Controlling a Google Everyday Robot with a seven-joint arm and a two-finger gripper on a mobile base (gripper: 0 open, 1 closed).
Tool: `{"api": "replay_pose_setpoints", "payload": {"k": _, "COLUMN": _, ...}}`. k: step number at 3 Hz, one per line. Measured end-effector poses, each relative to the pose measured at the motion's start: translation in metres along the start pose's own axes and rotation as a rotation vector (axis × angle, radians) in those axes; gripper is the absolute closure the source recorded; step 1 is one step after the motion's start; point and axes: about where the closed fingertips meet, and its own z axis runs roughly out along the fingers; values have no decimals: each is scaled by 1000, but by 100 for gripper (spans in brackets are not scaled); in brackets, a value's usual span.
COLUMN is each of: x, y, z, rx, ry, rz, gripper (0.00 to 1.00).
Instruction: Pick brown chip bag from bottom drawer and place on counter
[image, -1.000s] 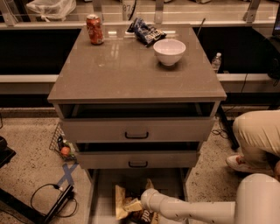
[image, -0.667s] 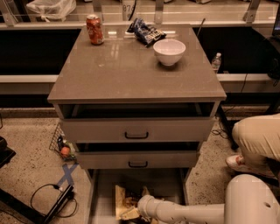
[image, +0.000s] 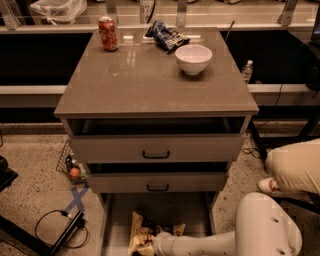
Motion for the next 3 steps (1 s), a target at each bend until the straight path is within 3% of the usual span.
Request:
{"api": "replay_pose_setpoints", "payload": {"k": 2, "x": -2, "y": 2, "z": -1, "rx": -2, "ry": 0, "rz": 0, "gripper": 92}}
{"api": "replay_pose_setpoints", "payload": {"k": 3, "x": -4, "y": 2, "z": -2, "rx": -2, "ry": 0, "rz": -1, "gripper": 100}}
